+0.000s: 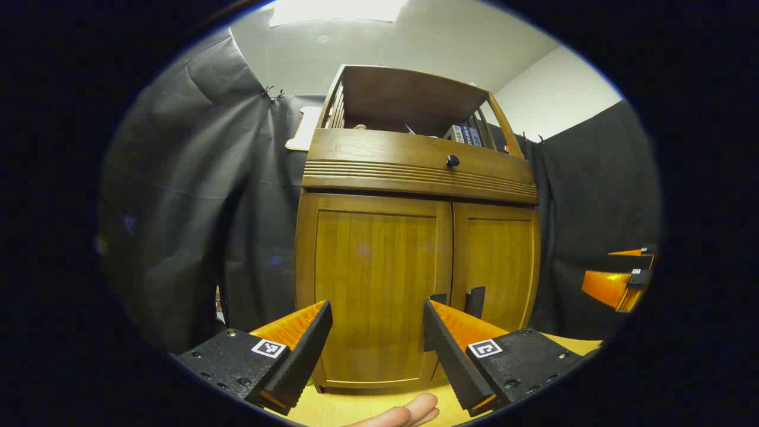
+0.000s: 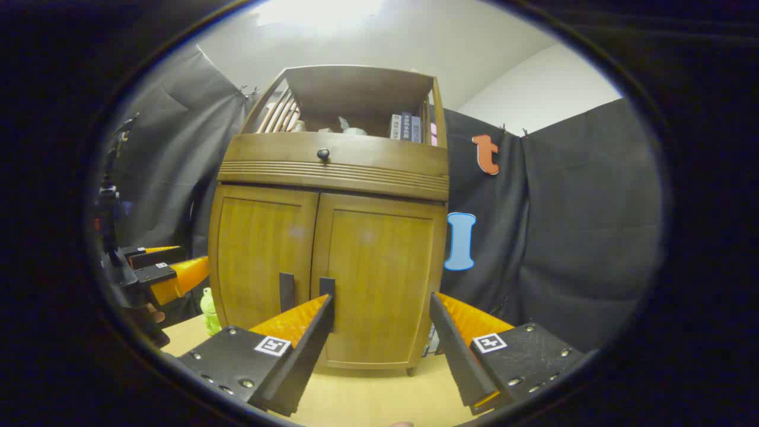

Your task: Open the right door of the double-door shoe cabinet with the right hand, and open the left door with the left hand.

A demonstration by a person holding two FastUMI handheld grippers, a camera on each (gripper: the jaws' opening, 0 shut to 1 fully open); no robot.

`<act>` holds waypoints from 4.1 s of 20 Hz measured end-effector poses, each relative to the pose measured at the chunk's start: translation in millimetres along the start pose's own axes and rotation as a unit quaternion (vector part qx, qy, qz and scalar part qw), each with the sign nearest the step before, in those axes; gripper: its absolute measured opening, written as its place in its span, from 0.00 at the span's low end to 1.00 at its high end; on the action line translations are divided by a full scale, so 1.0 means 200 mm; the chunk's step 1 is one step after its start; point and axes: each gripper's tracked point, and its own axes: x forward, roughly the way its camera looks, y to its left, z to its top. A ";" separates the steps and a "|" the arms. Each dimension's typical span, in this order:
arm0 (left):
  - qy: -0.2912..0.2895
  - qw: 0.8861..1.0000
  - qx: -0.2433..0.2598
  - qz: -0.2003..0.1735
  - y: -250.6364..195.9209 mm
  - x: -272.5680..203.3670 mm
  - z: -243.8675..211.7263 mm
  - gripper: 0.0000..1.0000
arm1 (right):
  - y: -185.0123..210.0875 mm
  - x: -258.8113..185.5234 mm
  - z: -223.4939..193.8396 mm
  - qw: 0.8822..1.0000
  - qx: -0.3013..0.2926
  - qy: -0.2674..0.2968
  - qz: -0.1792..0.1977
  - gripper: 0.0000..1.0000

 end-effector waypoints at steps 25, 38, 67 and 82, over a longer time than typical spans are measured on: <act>0.014 1.000 -0.013 -0.006 0.07 0.07 -0.02 0.92 | 0.02 0.14 -0.07 0.999 0.037 0.002 0.013 0.96; 0.011 1.000 -0.020 -0.006 0.09 0.06 -0.01 0.92 | 0.30 0.54 -0.37 0.995 0.049 0.041 0.078 0.98; 0.049 0.999 -0.010 0.021 0.17 0.21 -0.13 0.96 | 0.58 0.96 -0.56 0.987 0.083 0.088 0.110 0.23; 0.049 0.999 0.018 0.001 0.04 0.17 -0.16 0.92 | 0.30 0.49 -0.53 0.971 0.107 0.090 0.193 0.24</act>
